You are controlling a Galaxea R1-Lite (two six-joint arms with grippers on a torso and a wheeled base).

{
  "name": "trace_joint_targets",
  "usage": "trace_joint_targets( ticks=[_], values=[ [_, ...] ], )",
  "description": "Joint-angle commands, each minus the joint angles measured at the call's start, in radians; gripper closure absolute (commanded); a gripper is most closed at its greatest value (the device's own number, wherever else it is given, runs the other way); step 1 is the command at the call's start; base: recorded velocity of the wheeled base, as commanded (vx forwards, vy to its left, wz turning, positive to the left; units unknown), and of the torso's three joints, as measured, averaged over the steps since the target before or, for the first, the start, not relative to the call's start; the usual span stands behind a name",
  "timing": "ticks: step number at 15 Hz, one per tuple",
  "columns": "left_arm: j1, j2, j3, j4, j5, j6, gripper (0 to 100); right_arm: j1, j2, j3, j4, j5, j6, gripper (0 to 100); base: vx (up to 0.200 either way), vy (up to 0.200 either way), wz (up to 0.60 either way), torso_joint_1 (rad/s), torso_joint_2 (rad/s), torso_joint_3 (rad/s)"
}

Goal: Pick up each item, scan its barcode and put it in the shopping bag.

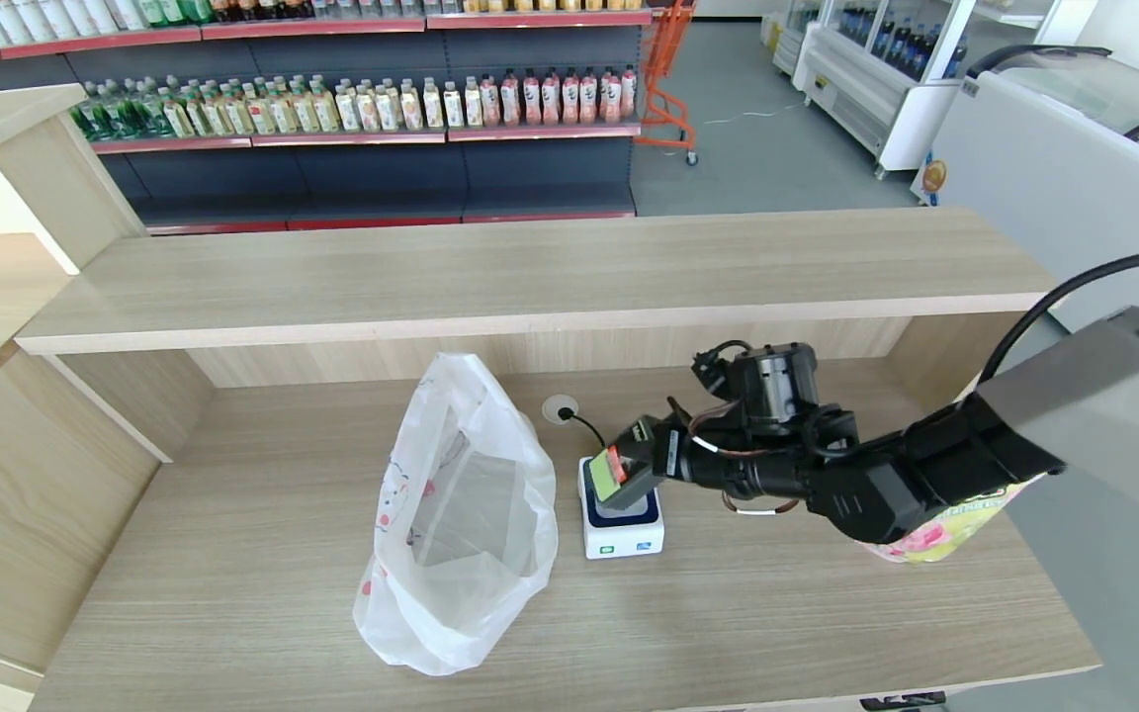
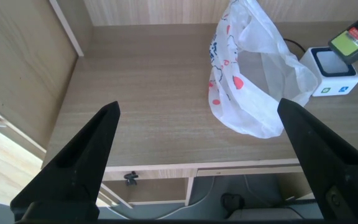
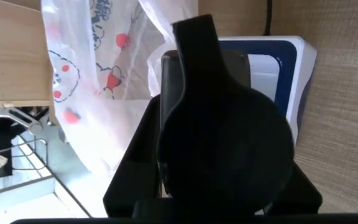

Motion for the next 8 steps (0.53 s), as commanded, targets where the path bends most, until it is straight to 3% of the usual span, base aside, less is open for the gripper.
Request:
trace_joint_targets(
  ticks=[1, 4, 8],
  values=[
    [0.0, 0.0, 0.0, 0.0, 0.0, 0.0, 0, -0.024, -0.217, 0.066, 0.005, 0.004, 0.037, 100, 0.0, 0.0, 0.0, 0.0, 0.0, 0.0],
    [0.0, 0.0, 0.0, 0.0, 0.0, 0.0, 0, -0.075, -0.338, 0.217, -0.002, 0.024, -0.155, 100, 0.0, 0.0, 0.0, 0.0, 0.0, 0.0],
    [0.0, 0.0, 0.0, 0.0, 0.0, 0.0, 0, -0.086, -0.372, 0.299, -0.002, 0.038, -0.161, 100, 0.0, 0.0, 0.0, 0.0, 0.0, 0.0]
  ],
)
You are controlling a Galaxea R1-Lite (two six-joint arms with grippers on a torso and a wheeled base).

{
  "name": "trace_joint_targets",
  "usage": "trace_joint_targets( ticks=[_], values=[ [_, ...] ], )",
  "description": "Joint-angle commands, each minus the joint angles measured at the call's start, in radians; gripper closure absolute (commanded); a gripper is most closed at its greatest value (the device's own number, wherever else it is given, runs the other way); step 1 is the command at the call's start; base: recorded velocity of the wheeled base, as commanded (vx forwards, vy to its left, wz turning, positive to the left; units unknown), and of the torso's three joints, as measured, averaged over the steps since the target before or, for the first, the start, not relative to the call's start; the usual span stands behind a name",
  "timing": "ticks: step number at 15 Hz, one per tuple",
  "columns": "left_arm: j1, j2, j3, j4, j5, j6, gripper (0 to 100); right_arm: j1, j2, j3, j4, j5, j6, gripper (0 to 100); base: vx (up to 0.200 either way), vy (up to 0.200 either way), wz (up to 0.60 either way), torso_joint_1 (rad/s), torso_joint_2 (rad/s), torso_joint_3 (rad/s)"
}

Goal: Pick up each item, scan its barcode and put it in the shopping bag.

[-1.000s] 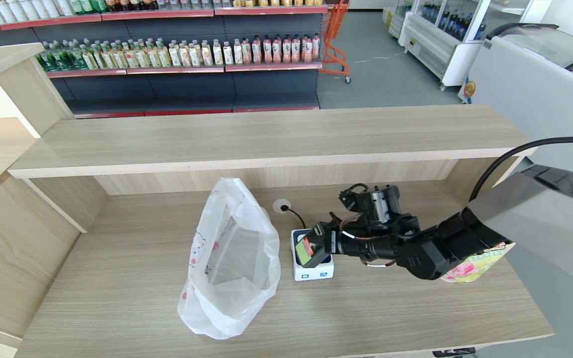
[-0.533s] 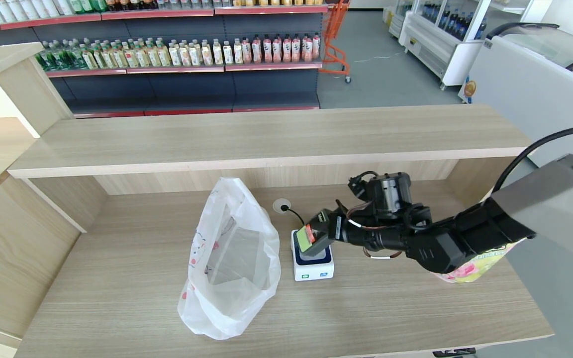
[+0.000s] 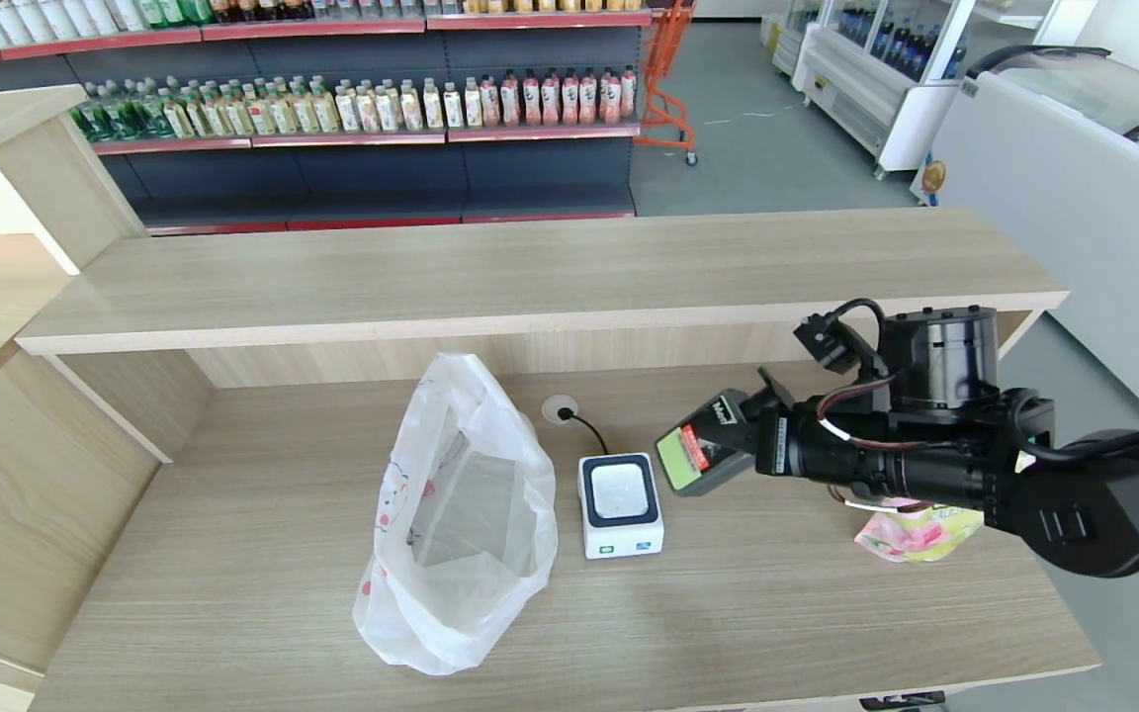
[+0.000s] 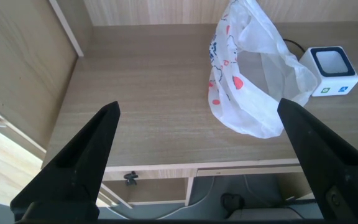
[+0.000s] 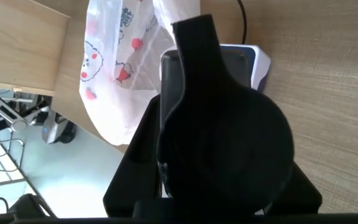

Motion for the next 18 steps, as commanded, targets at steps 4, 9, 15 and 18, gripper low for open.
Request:
trace_joint_targets(
  ticks=[4, 9, 15, 18],
  values=[
    [0.0, 0.0, 0.0, 0.0, 0.0, 0.004, 0, -0.004, -0.052, 0.039, 0.002, -0.001, 0.0, 100, 0.0, 0.0, 0.0, 0.0, 0.0, 0.0],
    [0.0, 0.0, 0.0, 0.0, 0.001, 0.0, 0, -0.004, -0.053, 0.044, 0.006, 0.001, 0.023, 100, 0.0, 0.04, 0.0, 0.0, 0.0, 0.0],
    [0.0, 0.0, 0.0, 0.0, 0.001, 0.001, 0, 0.007, -0.049, 0.033, 0.034, 0.002, 0.117, 100, 0.0, 0.2, 0.0, 0.004, 0.0, 0.002],
    [0.0, 0.0, 0.0, 0.001, 0.001, 0.003, 0, 0.036, -0.018, 0.03, 0.034, 0.004, 0.124, 100, 0.0, 0.2, 0.0, -0.006, 0.01, 0.004]
  ],
)
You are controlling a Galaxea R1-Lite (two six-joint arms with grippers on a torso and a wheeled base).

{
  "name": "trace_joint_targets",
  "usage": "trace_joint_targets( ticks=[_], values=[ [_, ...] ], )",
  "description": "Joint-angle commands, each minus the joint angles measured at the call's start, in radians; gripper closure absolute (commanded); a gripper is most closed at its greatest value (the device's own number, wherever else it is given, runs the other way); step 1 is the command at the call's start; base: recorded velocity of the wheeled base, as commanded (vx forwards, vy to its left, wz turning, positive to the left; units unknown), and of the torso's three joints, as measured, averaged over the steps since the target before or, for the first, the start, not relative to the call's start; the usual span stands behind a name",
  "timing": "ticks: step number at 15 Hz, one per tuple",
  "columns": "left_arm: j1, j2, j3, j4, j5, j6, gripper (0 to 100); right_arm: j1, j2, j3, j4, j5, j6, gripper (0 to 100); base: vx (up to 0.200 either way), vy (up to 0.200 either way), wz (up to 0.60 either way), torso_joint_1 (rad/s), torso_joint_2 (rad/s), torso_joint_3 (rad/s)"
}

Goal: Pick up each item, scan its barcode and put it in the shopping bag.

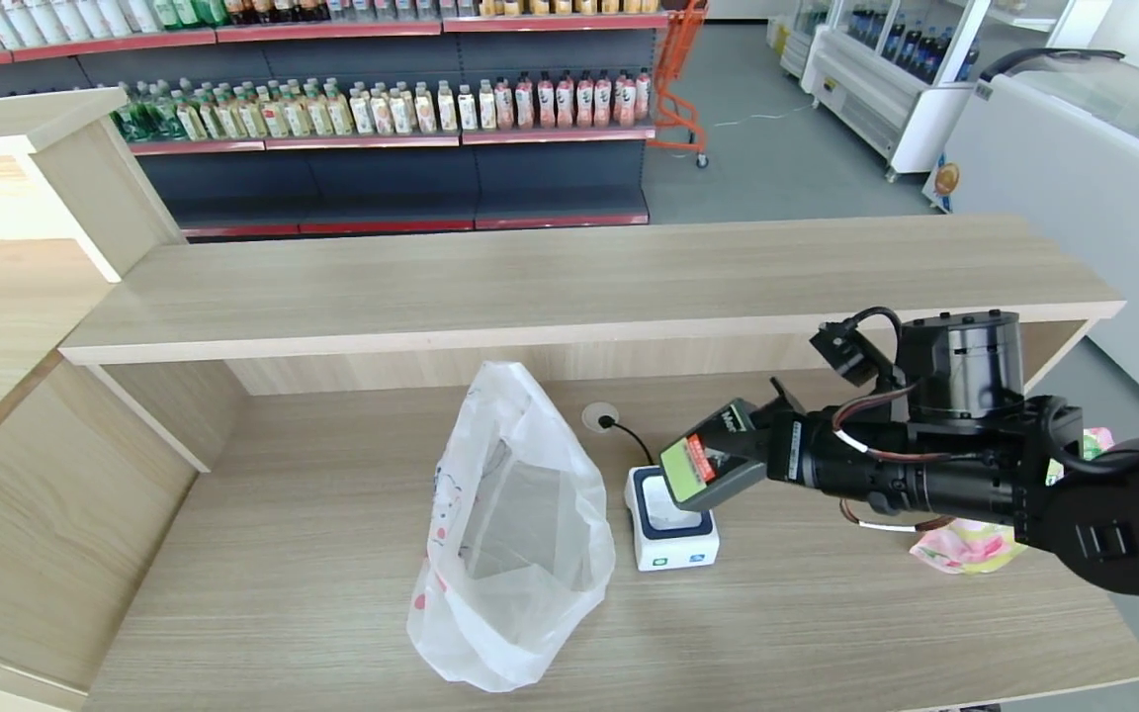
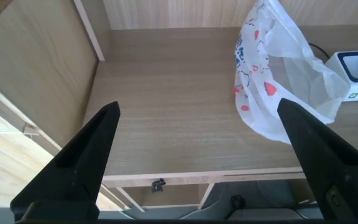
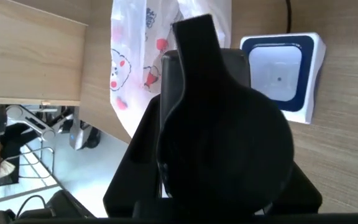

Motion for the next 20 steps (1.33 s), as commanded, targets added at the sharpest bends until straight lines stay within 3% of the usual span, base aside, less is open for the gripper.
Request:
trace_joint_targets(
  ticks=[1, 7, 12, 15, 20],
  values=[
    [0.0, 0.0, 0.0, 0.001, 0.0, 0.002, 0, 0.031, 0.037, -0.003, 0.001, 0.0, -0.002, 100, 0.0, 0.2, 0.0, 0.002, 0.0, 0.002],
    [0.0, 0.0, 0.0, -0.001, 0.0, -0.003, 0, 0.08, 0.23, -0.071, 0.003, -0.008, -0.171, 100, 0.0, 0.033, 0.0, 0.0, 0.0, 0.0],
    [0.0, 0.0, 0.0, -0.001, 0.0, -0.005, 0, 0.15, 0.413, -0.152, -0.009, -0.178, -0.319, 100, 0.0, 0.0, 0.0, 0.0, 0.0, 0.0],
    [0.0, 0.0, 0.0, -0.001, 0.0, -0.005, 0, 0.181, 0.515, -0.226, -0.118, -0.192, -0.414, 100, 0.0, 0.0, 0.0, 0.0, 0.0, 0.0],
    [0.0, 0.0, 0.0, -0.001, 0.0, -0.005, 0, 0.221, 0.615, -0.359, -0.128, -0.212, -0.579, 100, 0.0, 0.0, 0.0, 0.0, 0.0, 0.0]
  ],
)
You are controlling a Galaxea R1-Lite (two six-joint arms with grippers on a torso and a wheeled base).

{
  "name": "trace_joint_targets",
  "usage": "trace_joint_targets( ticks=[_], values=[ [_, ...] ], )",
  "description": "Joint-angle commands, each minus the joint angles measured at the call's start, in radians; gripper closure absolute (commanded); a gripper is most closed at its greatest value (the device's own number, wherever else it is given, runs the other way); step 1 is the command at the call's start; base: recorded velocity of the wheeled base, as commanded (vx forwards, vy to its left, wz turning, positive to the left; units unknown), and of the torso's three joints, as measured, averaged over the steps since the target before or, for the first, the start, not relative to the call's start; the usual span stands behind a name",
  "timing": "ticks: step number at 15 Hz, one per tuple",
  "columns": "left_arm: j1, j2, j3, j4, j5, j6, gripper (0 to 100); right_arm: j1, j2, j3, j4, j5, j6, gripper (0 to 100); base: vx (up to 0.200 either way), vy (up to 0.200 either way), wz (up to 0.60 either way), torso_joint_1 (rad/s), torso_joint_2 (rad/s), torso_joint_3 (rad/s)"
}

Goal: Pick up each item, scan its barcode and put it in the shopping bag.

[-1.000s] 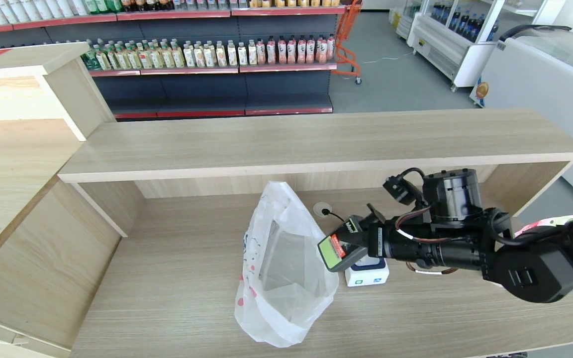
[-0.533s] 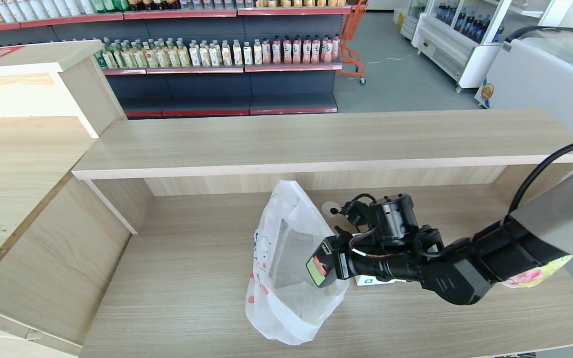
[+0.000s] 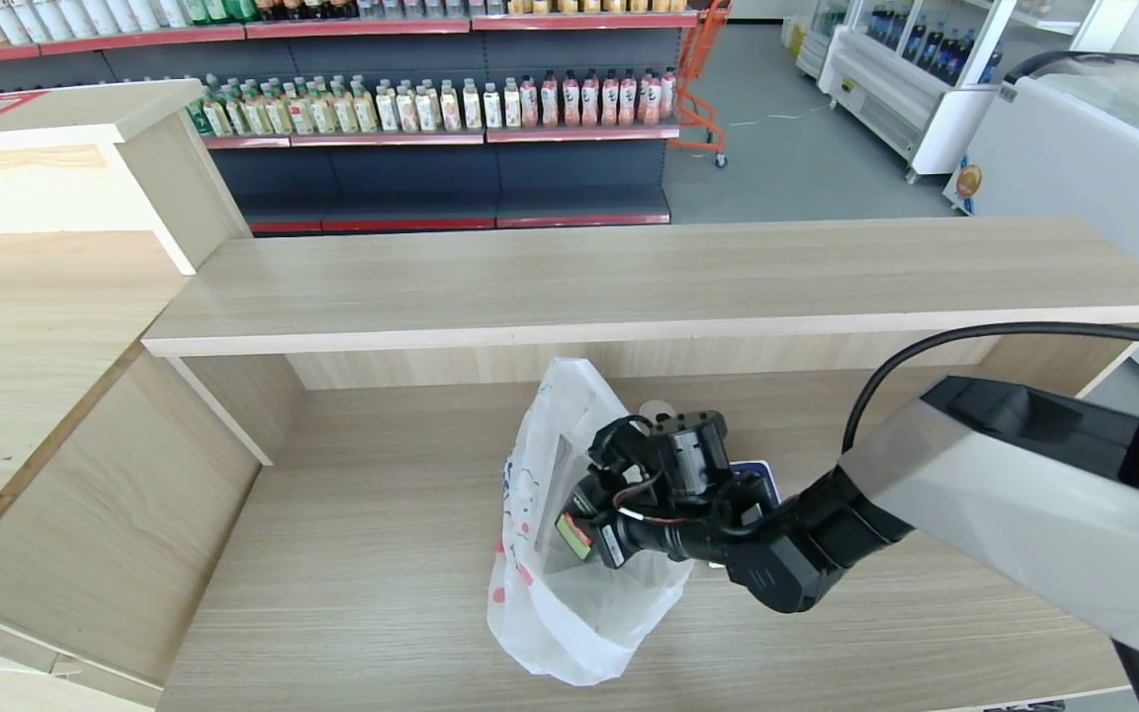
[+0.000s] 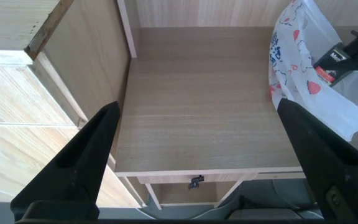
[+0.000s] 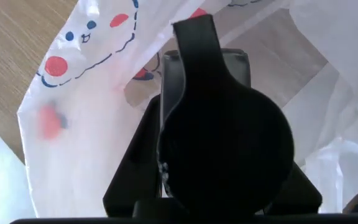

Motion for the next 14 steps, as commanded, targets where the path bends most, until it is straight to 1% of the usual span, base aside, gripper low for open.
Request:
trace_joint_targets(
  ticks=[1, 2, 5, 6, 7, 9, 10, 11, 12, 13, 14],
  values=[
    [0.0, 0.0, 0.0, -0.001, 0.0, -0.001, 0, 0.013, 0.058, -0.024, -0.003, -0.007, -0.052, 100, 0.0, 0.0, 0.0, 0.0, 0.0, 0.0],
    [0.0, 0.0, 0.0, -0.001, 0.0, -0.001, 0, 0.018, 0.059, -0.027, -0.003, -0.005, -0.076, 100, 0.0, 0.0, 0.0, 0.0, 0.0, 0.0],
    [0.0, 0.0, 0.0, -0.001, 0.0, -0.001, 0, 0.019, 0.068, -0.038, -0.005, -0.004, -0.081, 100, 0.0, 0.0, 0.0, 0.0, 0.0, 0.0],
    [0.0, 0.0, 0.0, -0.001, 0.0, -0.001, 0, 0.019, 0.067, -0.037, -0.006, -0.004, -0.078, 0, 0.0, 0.0, 0.0, 0.0, 0.0, 0.0],
    [0.0, 0.0, 0.0, -0.001, 0.0, -0.001, 0, 0.021, 0.062, -0.04, -0.008, -0.001, -0.064, 0, 0.0, 0.0, 0.0, 0.0, 0.0, 0.0],
    [0.0, 0.0, 0.0, -0.001, 0.0, 0.001, 0, 0.021, 0.038, -0.046, -0.006, 0.007, 0.011, 0, 0.0, 0.0, 0.0, 0.0, 0.0, 0.0],
    [0.0, 0.0, 0.0, -0.001, 0.0, 0.001, 0, 0.021, 0.013, -0.046, -0.002, 0.021, 0.082, 0, 0.0, 0.0, 0.0, 0.0, 0.0, 0.0],
    [0.0, 0.0, 0.0, -0.001, 0.0, 0.001, 0, 0.021, -0.017, -0.044, 0.003, 0.041, 0.18, 0, 0.0, 0.0, 0.0, 0.0, 0.0, 0.0],
    [0.0, 0.0, 0.0, -0.001, 0.0, 0.001, 0, 0.018, -0.033, -0.041, 0.005, 0.047, 0.223, 0, 0.0, 0.0, 0.0, 0.0, 0.0, 0.0],
    [0.0, 0.0, 0.0, -0.001, 0.0, 0.001, 0, 0.011, -0.067, -0.031, 0.006, 0.054, 0.306, 0, 0.0, 0.0, 0.0, 0.0, 0.0, 0.0],
    [0.0, 0.0, 0.0, -0.001, 0.0, -0.001, 0, -0.018, -0.108, -0.008, 0.051, 0.048, 0.386, 0, 0.0, 0.0, 0.0, 0.0, 0.0, 0.0]
  ],
)
